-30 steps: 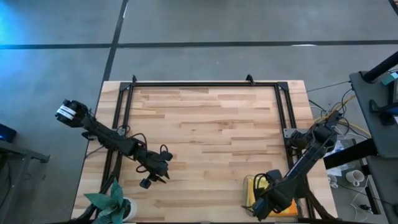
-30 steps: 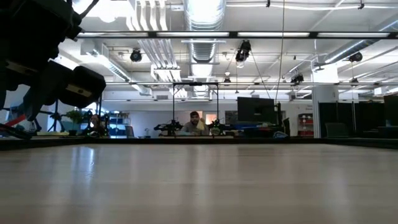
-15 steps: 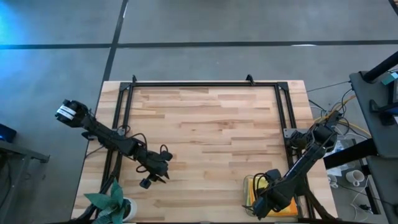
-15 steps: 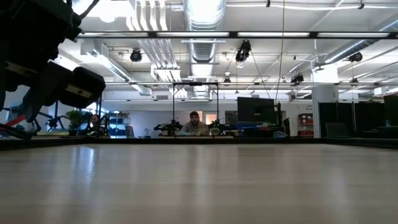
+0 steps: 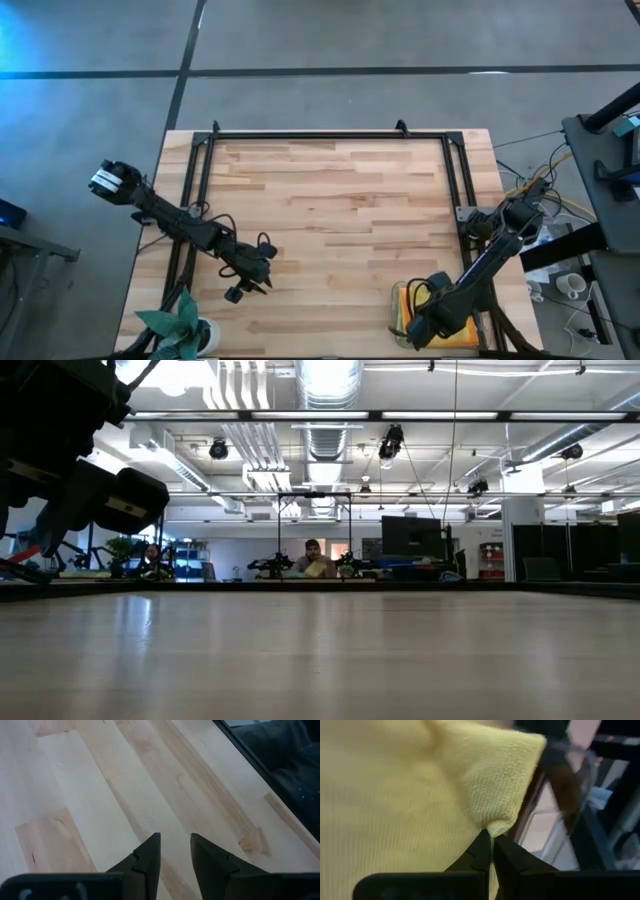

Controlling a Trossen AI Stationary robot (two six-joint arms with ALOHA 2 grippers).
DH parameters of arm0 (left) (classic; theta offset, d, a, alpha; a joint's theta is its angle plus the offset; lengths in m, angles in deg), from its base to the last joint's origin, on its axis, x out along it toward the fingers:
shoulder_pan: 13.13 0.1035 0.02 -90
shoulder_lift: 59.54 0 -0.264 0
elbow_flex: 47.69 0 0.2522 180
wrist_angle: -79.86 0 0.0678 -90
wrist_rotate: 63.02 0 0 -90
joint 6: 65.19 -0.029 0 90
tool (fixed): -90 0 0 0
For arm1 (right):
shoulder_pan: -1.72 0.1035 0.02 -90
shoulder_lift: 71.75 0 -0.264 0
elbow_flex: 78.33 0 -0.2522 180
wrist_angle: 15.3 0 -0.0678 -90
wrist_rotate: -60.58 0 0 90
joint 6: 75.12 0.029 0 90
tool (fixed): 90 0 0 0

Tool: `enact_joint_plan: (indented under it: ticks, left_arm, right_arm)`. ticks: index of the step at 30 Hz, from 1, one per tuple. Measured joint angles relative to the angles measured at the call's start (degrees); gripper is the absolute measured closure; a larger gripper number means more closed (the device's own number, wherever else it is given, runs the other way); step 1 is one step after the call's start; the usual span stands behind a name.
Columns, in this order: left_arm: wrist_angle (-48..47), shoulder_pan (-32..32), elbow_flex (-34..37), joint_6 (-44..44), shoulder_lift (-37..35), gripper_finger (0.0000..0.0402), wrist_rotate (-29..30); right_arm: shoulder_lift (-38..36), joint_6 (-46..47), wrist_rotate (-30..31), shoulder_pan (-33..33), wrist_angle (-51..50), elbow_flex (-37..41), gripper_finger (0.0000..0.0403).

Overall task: Fold microfiber towels
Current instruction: Put the yellow microfiber towel into the transparent bin

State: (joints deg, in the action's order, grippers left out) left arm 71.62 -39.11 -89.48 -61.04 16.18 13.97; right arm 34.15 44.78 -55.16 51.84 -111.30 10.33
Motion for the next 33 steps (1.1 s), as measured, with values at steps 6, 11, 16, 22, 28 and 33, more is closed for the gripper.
enact_joint_plan:
  ticks: [6, 11, 16, 22, 28, 33]
  left_arm:
    - [0.00, 0.00, 0.00, 0.00, 0.00, 0.0311, 0.00]
    - [0.00, 0.00, 0.02, 0.00, 0.00, 0.0311, 0.00]
    - [0.00, 0.00, 0.02, 0.00, 0.00, 0.0311, 0.00]
    - [-0.02, 0.00, 0.04, -0.02, 0.00, 0.0311, 0.00]
    - [-0.05, 0.00, 0.07, -0.02, 0.00, 0.0311, 0.00]
    - [-0.20, 0.00, 0.20, -0.02, 0.00, 0.0311, 0.00]
  right_arm:
    - [-0.41, -1.10, 0.01, 0.25, -2.34, 1.67, 0.0390]
    - [-0.43, -0.90, 0.07, -0.16, 3.13, 2.03, 0.0390]
    - [-0.69, 0.57, -6.03, -0.16, 3.02, 2.05, 0.0388]
    - [-3.50, 3.13, -12.67, 0.01, 0.92, 1.19, 0.0350]
    - [-4.50, 3.05, -6.23, 0.01, -2.14, 0.89, 0.0276]
    - [-4.54, 2.88, 0.77, 0.01, -2.80, 0.89, 0.0233]
